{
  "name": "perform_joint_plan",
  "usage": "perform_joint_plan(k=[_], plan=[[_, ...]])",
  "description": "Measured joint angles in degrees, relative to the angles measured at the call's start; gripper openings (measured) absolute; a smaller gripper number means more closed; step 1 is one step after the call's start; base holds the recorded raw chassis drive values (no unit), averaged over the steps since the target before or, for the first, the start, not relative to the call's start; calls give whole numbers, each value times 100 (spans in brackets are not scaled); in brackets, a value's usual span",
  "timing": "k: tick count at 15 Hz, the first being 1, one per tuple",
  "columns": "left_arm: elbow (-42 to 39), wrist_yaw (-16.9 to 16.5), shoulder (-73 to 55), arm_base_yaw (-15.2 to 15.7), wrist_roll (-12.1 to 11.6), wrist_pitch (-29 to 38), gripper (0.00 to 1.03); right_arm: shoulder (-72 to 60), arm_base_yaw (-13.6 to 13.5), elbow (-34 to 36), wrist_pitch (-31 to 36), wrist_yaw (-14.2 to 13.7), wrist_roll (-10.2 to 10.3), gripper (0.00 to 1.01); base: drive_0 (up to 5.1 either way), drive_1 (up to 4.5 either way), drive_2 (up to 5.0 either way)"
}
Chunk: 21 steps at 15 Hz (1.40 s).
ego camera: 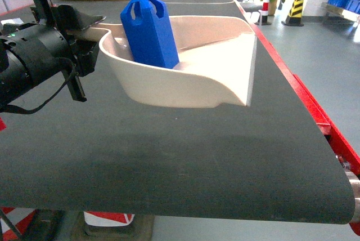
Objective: Place part in tray to right shelf
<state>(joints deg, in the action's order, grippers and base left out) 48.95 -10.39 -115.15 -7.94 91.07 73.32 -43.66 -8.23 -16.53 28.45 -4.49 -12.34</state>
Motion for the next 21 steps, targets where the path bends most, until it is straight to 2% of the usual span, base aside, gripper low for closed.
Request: perform_joint_plan(k=[7, 21], plan=[[0, 35, 0, 68, 0, 0, 15, 0, -2, 0, -4, 11, 0, 98, 0, 0, 0], [2, -11, 0, -11, -2, 11, 15, 24, 0, 0, -7, 0, 0, 98, 0, 0, 0]])
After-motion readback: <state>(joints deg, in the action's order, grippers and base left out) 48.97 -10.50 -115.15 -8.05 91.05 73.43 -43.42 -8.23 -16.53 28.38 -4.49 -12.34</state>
